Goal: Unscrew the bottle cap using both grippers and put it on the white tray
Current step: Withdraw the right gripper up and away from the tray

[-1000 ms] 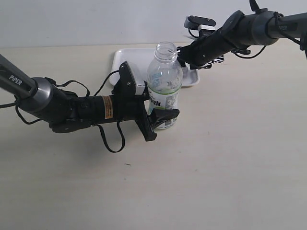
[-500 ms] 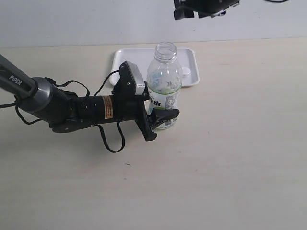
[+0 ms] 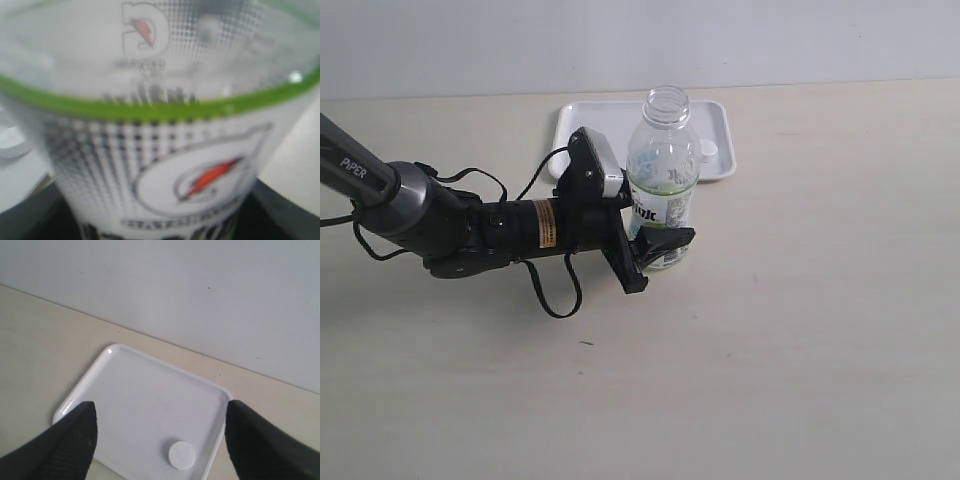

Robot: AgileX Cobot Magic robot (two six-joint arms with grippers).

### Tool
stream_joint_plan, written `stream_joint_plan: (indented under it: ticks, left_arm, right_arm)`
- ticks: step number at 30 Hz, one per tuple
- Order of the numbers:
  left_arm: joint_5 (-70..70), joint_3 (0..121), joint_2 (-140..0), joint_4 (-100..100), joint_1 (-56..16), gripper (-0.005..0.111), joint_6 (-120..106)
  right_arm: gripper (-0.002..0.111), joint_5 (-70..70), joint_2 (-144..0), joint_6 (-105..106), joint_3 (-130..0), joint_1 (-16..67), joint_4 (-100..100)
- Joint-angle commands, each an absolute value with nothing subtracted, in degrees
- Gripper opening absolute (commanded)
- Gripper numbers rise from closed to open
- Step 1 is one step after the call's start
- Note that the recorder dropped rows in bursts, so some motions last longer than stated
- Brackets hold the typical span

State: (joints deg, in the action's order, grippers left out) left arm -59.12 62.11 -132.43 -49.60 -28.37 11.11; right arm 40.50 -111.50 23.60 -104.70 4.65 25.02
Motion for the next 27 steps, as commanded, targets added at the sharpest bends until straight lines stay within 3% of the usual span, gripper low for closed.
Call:
stream_joint_plan:
  ticks: [1, 11, 27]
  left_arm:
    - [-59.0, 62.0, -131.6, -48.0, -28.6, 0.071, 11.0]
    - [-59.0, 62.0, -131.1, -49.1, -28.5, 0.091, 11.0]
    - [-60.5, 62.0, -130.5, -59.4, -24.0, 0.091, 18.0]
  right_arm:
    - [0.069, 40.8, -110.7, 22.5, -105.0, 4.6, 24.9]
    - [0.069, 42.5, -110.7, 22.5, -105.0, 4.6, 24.9]
    - [0.069, 45.8, -110.6, 20.8, -105.0, 4.6, 24.8]
